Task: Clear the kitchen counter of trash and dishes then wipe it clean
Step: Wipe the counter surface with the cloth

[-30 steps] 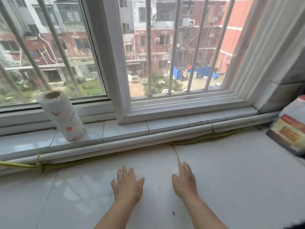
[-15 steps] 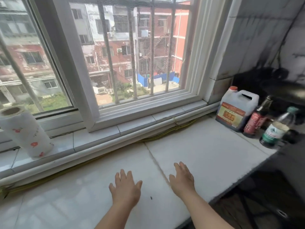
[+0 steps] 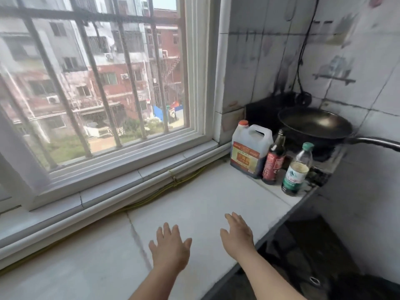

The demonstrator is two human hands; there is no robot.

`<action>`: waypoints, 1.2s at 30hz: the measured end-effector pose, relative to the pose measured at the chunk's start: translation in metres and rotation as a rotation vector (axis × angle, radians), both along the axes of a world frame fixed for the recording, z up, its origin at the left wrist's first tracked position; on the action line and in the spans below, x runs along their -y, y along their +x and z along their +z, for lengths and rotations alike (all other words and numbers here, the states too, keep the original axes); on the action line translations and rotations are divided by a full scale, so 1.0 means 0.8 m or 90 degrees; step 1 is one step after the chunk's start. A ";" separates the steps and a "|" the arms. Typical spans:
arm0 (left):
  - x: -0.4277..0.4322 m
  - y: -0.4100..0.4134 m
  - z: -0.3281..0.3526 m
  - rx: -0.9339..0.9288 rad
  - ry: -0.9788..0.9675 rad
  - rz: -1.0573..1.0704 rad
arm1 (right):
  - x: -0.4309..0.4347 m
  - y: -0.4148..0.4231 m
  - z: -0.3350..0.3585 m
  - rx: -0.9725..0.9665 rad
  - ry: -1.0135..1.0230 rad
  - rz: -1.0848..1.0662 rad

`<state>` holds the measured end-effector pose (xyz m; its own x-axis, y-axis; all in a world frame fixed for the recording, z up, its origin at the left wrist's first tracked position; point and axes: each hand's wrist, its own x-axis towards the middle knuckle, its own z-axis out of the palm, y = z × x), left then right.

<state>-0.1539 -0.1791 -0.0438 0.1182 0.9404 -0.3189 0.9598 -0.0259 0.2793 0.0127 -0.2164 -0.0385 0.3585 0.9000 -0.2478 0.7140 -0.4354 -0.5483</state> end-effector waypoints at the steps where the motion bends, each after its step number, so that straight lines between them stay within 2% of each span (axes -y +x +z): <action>1: -0.001 0.023 0.000 0.000 0.001 -0.009 | -0.001 0.022 -0.001 0.001 -0.003 -0.007; 11: -0.008 0.196 0.001 0.003 0.014 -0.095 | -0.005 0.179 -0.002 -0.038 0.032 -0.057; 18: -0.041 0.281 0.017 0.067 0.081 -0.168 | -0.017 0.257 0.004 -0.094 0.091 -0.226; 25: -0.116 0.364 0.071 0.227 0.242 -0.228 | -0.052 0.322 0.022 -0.092 0.150 -0.407; 31: -0.186 0.425 0.126 0.351 0.339 -0.284 | -0.096 0.355 0.035 -0.102 0.186 -0.448; 36: -0.231 0.456 0.153 0.289 0.285 -0.369 | -0.113 0.367 0.033 -0.141 0.206 -0.478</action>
